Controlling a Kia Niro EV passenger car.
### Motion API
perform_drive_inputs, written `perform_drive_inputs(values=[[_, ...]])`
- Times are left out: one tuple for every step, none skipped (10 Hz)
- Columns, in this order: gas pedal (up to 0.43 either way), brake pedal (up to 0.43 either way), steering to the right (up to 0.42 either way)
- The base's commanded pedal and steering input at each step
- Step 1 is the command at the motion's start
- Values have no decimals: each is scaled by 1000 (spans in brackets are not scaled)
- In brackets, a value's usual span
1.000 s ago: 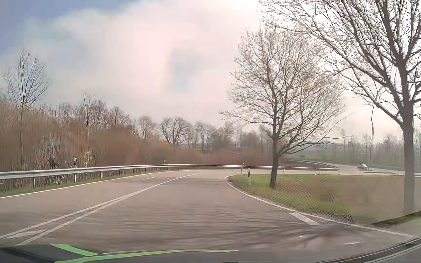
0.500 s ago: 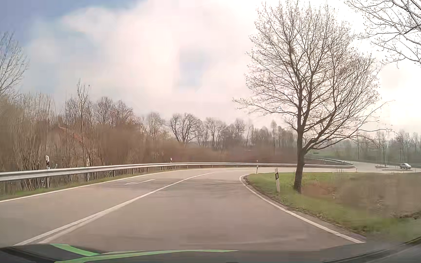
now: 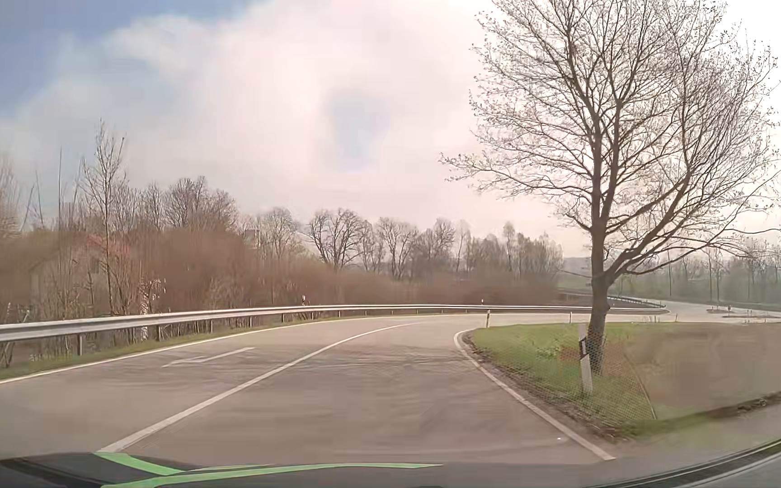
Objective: Follow the waypoints while adhering to traffic rules and regulations
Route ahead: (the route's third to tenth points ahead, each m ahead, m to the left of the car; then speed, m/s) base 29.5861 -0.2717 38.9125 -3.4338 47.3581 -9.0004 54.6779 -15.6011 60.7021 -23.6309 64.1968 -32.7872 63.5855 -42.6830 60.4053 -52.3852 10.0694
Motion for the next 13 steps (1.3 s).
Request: perform_drive_inputs(values=[[299, 0, 6], [287, 0, 6], [287, 0, 7], [287, 0, 8], [280, 0, 9], [268, 0, 10], [248, 0, 13], [177, 0, 17], [138, 0, 21], [98, 0, 25], [59, 0, 29], [0, 0, 34], [0, 0, 38]])
